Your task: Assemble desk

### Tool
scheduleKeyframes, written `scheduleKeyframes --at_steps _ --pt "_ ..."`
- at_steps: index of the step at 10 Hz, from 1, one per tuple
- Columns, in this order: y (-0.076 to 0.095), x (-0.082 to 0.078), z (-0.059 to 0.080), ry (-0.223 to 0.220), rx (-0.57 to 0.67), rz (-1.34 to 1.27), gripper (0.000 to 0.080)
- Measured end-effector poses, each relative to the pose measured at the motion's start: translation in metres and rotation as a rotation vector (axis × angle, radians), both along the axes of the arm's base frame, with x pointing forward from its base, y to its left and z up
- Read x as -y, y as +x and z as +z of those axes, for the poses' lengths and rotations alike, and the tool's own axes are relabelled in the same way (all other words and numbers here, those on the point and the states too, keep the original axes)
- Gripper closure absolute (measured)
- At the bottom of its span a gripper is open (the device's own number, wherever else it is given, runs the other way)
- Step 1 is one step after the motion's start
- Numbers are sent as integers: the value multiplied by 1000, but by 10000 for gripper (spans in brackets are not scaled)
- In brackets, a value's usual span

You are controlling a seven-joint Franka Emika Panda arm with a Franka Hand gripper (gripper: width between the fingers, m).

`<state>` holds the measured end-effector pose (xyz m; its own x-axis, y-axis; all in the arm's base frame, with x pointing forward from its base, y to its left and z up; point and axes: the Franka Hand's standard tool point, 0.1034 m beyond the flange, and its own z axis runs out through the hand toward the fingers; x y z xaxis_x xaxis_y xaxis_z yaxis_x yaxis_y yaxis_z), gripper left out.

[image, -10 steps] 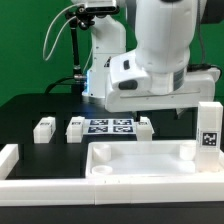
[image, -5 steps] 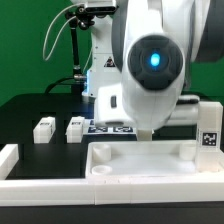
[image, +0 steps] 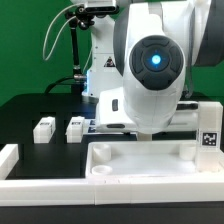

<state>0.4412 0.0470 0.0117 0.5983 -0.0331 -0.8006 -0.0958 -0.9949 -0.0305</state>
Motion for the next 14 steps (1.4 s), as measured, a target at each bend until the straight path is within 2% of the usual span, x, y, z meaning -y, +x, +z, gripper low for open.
scheduleKeyframes --at_steps 1,2,3,5,7,8,9,13,14 --pt "-8 1 -3 -8 -23 -7 150" --pt "-21 1 -3 -19 -97 -19 150" --pt "-16 2 -8 -21 -84 -18 150" --pt "-16 2 -7 -21 -83 -19 150" --pt "-16 3 -8 -21 -84 -19 416" --pt "-16 3 -8 -21 -84 -19 416" --pt "-16 3 -8 -21 -84 -20 512" --pt "-16 3 -8 -21 -84 -20 512" --pt "-17 3 -3 -19 -98 -21 512"
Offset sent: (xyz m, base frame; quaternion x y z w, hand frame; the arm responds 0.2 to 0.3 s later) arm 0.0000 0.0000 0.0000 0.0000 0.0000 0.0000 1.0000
